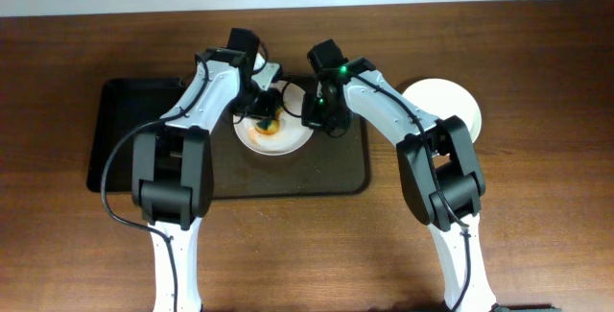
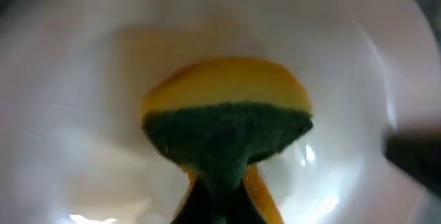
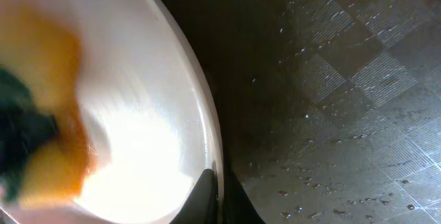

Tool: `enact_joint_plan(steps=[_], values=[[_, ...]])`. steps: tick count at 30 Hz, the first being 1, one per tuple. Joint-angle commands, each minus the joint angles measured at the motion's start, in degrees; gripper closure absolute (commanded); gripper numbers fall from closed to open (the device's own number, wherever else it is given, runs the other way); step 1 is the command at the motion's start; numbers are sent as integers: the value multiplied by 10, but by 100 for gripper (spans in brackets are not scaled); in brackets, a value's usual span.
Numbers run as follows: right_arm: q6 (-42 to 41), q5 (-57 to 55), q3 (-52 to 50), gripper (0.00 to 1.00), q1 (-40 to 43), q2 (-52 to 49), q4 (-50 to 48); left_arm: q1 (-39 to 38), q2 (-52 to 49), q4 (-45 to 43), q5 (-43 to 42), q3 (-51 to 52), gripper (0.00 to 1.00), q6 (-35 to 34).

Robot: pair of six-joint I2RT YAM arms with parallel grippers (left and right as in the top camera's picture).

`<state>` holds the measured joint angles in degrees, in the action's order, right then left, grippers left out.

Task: Clean dirty plates on tray and stack at the side
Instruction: 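Scrub the last white plate with the sponge in left gripper, then carry the plate right with right gripper and stack it on the pile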

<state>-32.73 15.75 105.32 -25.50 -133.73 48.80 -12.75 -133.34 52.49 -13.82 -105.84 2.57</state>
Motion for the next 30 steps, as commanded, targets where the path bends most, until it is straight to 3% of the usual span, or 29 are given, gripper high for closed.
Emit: enact_joint_plan(steps=[1,5,11,18,24,30], values=[[6,-13,-9,96,-5,-14,7,9,-17,-26,200,4,100,-124],[6,-13,-9,96,-5,-14,7,9,-17,-21,294,4,100,-173],[8,-13,-9,96,-5,-14,7,8,-17,48,289,4,100,-177],[9,-9,-9,96,-5,-14,7,9,-17,138,-35,1,100,53],[13,7,-9,96,-5,-14,7,37,-16,189,-114,-54,100,61],[32,19,-9,96,-2,-14,13,97,-16,259,-143,-202,100,61]])
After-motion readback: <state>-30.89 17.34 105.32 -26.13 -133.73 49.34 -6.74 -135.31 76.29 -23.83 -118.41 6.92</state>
